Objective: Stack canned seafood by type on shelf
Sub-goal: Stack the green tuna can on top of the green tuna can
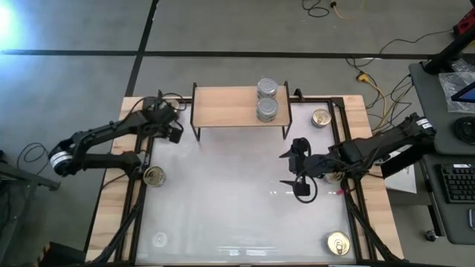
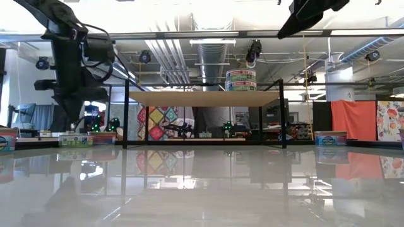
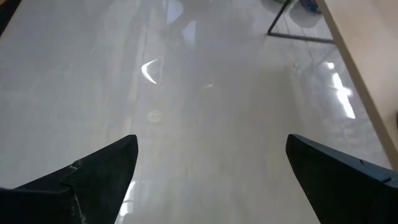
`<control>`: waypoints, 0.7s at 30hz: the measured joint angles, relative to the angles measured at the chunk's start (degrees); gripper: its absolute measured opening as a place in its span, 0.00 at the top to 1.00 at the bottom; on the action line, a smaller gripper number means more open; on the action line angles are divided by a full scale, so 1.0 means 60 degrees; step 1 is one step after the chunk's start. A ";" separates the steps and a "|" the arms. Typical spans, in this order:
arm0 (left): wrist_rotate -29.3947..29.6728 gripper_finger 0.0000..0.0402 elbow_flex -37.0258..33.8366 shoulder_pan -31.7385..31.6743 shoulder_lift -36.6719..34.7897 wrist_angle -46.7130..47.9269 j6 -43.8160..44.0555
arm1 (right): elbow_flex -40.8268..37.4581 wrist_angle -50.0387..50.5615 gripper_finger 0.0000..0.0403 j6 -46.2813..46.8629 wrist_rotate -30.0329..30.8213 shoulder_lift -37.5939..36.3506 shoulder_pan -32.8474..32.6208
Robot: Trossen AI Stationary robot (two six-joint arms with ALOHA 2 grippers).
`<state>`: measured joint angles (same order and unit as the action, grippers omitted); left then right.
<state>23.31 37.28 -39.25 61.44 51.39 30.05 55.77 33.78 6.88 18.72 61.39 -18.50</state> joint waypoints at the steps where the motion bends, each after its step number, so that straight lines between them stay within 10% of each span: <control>1: 0.0412 1.00 -0.0058 0.0238 -0.0063 -0.0080 0.0279 | -0.0052 0.0000 0.01 0.0068 0.0000 -0.0001 -0.0004; 8: 0.1983 1.00 -0.0975 0.1316 -0.0681 -0.0829 0.1990 | -0.0347 0.0025 0.01 0.0185 0.0117 0.0002 0.0000; 21: 0.3287 1.00 -0.1326 0.1185 0.0089 -0.2189 -0.0652 | -0.0371 -0.0004 0.01 0.0355 0.0138 -0.0001 -0.0004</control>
<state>43.03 29.33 -32.14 61.98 38.25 26.14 53.55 33.75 9.01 19.55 61.39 -18.52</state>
